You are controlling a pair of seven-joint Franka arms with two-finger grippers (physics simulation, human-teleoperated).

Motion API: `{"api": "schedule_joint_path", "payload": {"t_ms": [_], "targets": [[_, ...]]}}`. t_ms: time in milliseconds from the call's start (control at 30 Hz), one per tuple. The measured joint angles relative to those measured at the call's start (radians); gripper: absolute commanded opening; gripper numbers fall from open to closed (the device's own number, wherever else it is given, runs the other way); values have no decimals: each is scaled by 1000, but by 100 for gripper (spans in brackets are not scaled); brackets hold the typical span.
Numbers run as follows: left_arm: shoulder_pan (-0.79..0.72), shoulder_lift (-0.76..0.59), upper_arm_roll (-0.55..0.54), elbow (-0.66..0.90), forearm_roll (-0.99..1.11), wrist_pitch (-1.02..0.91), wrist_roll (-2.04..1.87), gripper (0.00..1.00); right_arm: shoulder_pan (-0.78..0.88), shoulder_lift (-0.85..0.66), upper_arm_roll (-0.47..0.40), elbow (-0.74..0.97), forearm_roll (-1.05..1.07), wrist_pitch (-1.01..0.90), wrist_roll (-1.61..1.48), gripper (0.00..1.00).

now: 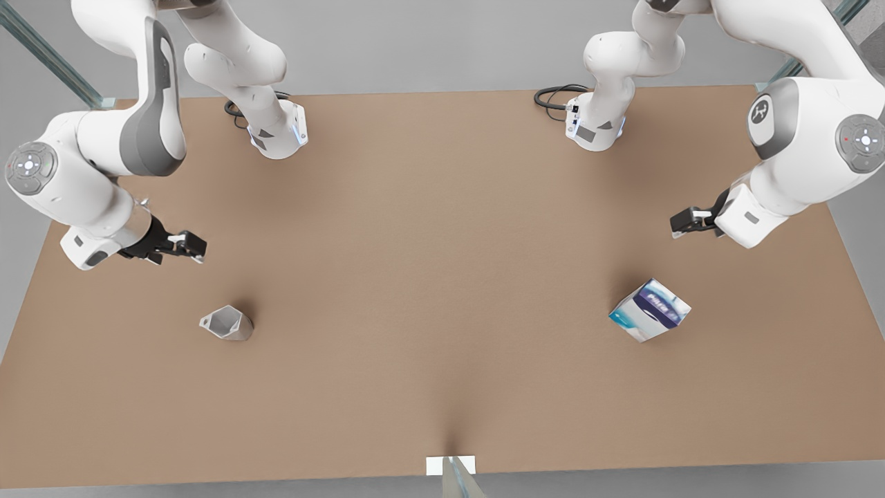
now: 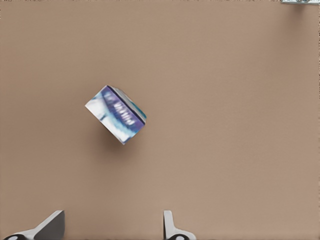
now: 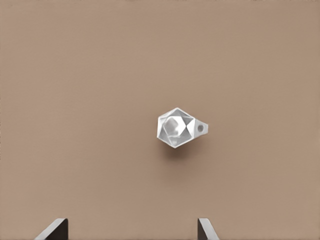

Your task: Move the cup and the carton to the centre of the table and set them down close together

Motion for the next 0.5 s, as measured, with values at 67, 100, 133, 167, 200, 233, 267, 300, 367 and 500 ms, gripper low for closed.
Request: {"api": "schedule_joint_path", "payload": {"t_ms": [67, 100, 133, 167, 200, 233, 267, 300, 367, 500], "targets": [[0, 1, 0, 0, 0, 1, 3, 100, -43, 32, 62, 0, 0, -22, 2, 100], [0, 1, 0, 0, 0, 1, 4, 100, -50, 47, 61, 2, 0, -14, -6, 100], [0, 1, 0, 0, -1, 1, 4, 100, -50, 52, 66, -8, 0, 6, -39, 100], [0, 1, 0, 0, -1, 1, 4, 100, -38, 52, 74, -34, 0, 39, -102, 100], [0, 1, 0, 0, -1, 1, 4, 100, -30, 49, 76, -76, 1, 78, -178, 100], [0, 3, 0, -2, 0, 1, 4, 100, -37, 45, 78, -125, 6, 140, -279, 100], [0, 3, 1, -10, 1, 1, 4, 100, -43, 41, 79, -174, 9, 194, -369, 100], [2, 6, 2, -18, 4, 3, 4, 100, -40, 32, 80, -236, 11, 259, -455, 100], [1, 6, 2, -25, 9, 1, 4, 100, -31, 26, 91, -293, 56, 301, -612, 100], [1, 13, 2, -38, 11, 1, -7, 100, -30, 25, 70, -439, 64, 495, -793, 100]]}}
